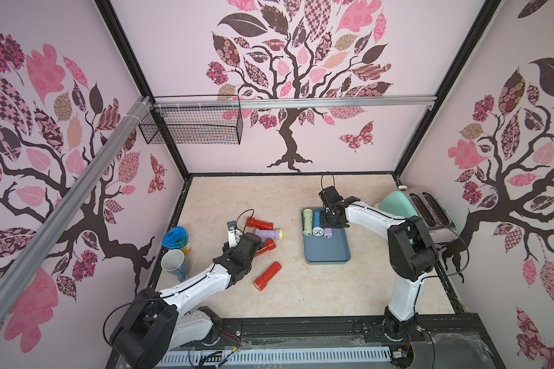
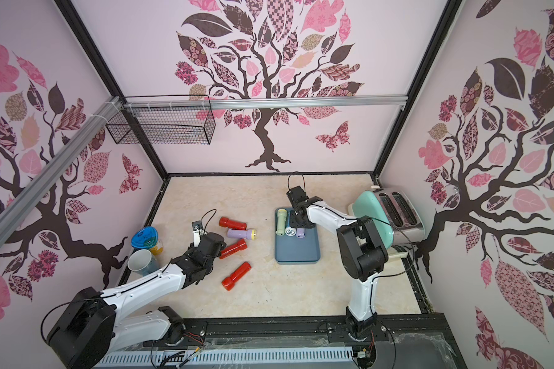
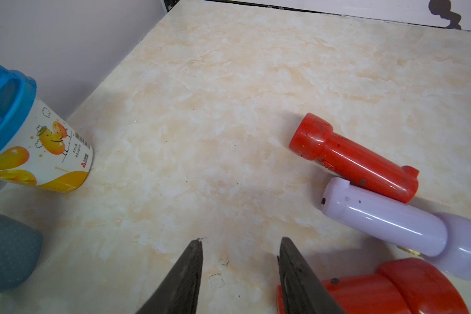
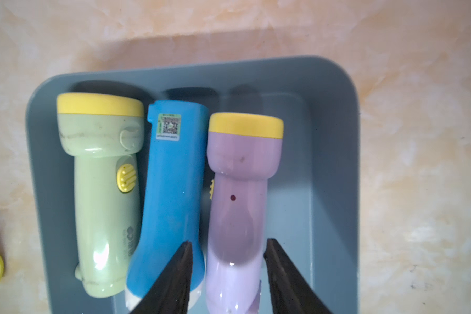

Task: Put the flashlights into the storage boxes
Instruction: Place the flashlight at the storage box, then move the flashlight at the center of the board.

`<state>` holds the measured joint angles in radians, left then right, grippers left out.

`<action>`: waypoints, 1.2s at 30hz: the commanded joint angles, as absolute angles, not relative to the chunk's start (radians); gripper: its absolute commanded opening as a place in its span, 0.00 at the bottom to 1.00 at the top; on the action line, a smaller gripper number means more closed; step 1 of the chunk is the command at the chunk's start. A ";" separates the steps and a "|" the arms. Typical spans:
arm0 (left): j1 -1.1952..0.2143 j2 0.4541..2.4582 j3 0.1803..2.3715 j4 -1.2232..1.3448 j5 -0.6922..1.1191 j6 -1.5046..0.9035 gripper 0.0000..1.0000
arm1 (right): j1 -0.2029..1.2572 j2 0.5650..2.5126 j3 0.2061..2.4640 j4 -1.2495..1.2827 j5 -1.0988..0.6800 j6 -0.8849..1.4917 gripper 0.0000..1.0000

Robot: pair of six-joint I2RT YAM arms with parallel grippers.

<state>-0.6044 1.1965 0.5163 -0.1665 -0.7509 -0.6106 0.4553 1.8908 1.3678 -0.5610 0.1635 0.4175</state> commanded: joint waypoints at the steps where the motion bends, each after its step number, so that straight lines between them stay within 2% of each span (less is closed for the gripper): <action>1: -0.602 1.213 0.561 -0.207 -0.801 -0.652 0.48 | 0.472 1.850 1.414 -0.607 0.219 0.394 0.48; 7: -0.574 1.202 0.560 -0.267 -0.844 -0.738 0.48 | 0.562 1.838 1.459 -0.600 0.254 0.321 0.49; 9: -0.504 1.178 0.535 -0.277 -0.782 -0.804 0.50 | 0.600 1.836 1.452 -0.562 0.198 0.300 0.50; 13: -0.291 1.134 0.458 -0.235 -0.546 -0.859 0.51 | 0.665 1.841 1.419 -0.452 0.024 0.265 0.50; 15: -0.242 1.125 0.441 -0.231 -0.498 -0.870 0.51 | 0.695 1.853 1.414 -0.420 -0.022 0.249 0.50; 25: -0.234 1.140 0.435 -0.203 -0.472 -0.873 0.50 | 0.759 2.029 1.606 -0.454 -0.184 0.192 0.58; 32: -0.234 1.132 0.433 -0.200 -0.480 -0.869 0.50 | 0.787 2.218 1.848 -0.611 -0.148 0.144 0.59; 36: -0.233 1.117 0.427 -0.196 -0.480 -0.866 0.50 | 0.789 2.272 1.904 -0.635 -0.140 0.139 0.59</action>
<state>-0.2371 1.1362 0.4553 -0.2111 -0.4801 -0.8646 0.7837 2.2166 1.8515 -0.5560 -0.1493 0.1596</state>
